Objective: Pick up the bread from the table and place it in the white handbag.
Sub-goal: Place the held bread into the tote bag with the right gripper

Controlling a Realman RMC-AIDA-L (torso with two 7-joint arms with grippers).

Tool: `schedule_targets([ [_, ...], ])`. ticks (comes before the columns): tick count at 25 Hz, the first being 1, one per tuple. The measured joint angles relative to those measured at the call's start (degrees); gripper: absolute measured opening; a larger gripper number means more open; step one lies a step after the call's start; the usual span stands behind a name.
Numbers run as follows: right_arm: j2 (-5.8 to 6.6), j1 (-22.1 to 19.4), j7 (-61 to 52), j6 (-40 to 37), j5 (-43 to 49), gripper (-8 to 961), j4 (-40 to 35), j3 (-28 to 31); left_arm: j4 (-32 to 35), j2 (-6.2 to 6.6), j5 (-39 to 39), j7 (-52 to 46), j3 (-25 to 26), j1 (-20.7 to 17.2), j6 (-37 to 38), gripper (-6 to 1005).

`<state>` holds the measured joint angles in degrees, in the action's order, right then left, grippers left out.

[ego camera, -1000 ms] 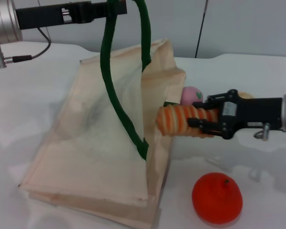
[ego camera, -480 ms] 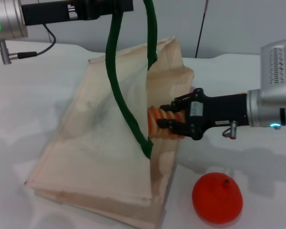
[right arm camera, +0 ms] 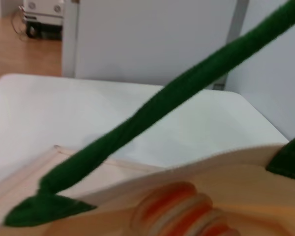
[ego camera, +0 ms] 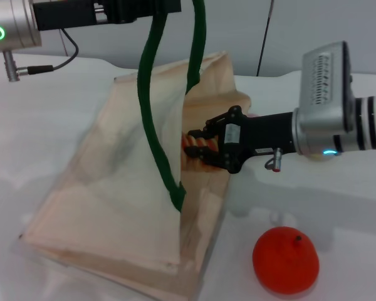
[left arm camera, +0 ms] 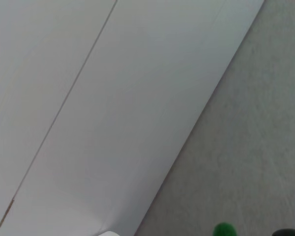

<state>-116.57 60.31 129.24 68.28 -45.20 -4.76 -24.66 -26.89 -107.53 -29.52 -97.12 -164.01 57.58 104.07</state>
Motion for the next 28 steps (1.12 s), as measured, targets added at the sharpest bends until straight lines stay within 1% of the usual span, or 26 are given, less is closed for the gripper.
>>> schedule_targets([
  [2, -0.01, 0.31, 0.39, -1.22, -0.03, 249, 0.66, 0.1, 0.0, -0.04, 0.04, 0.0, 0.0, 0.14, 0.01, 122],
  [3, -0.03, 0.76, 1.29, -3.69, -0.43, 249, 1.74, 0.21, 0.0, -0.05, 0.06, 0.0, 0.0, 0.16, 0.01, 125],
  [7, -0.13, 0.91, 2.32, -5.24, -1.04, 250, 2.41, 0.37, 0.08, -0.05, 0.08, 0.01, 0.0, 0.17, 0.01, 136],
  [14, -0.21, 1.05, 3.69, -4.83, -2.3, 240, 3.57, 1.35, 0.09, -0.06, 0.08, 0.06, 0.0, 0.17, 0.0, 155],
  [18, -0.17, 0.71, 3.71, -4.89, -2.32, 233, 3.62, 3.56, 0.09, -0.12, 0.08, 0.12, 0.0, 0.16, 0.0, 166],
  [24, -0.13, 0.01, 3.74, -5.34, -2.36, 276, 3.59, 4.84, 0.09, -0.21, 0.08, 0.13, 0.0, 0.08, 0.0, 182],
  [28, -0.06, -0.3, 3.74, -5.39, -2.36, 466, 3.42, 4.84, 0.09, -0.21, 0.08, 0.12, 0.0, 0.07, 0.0, 193],
])
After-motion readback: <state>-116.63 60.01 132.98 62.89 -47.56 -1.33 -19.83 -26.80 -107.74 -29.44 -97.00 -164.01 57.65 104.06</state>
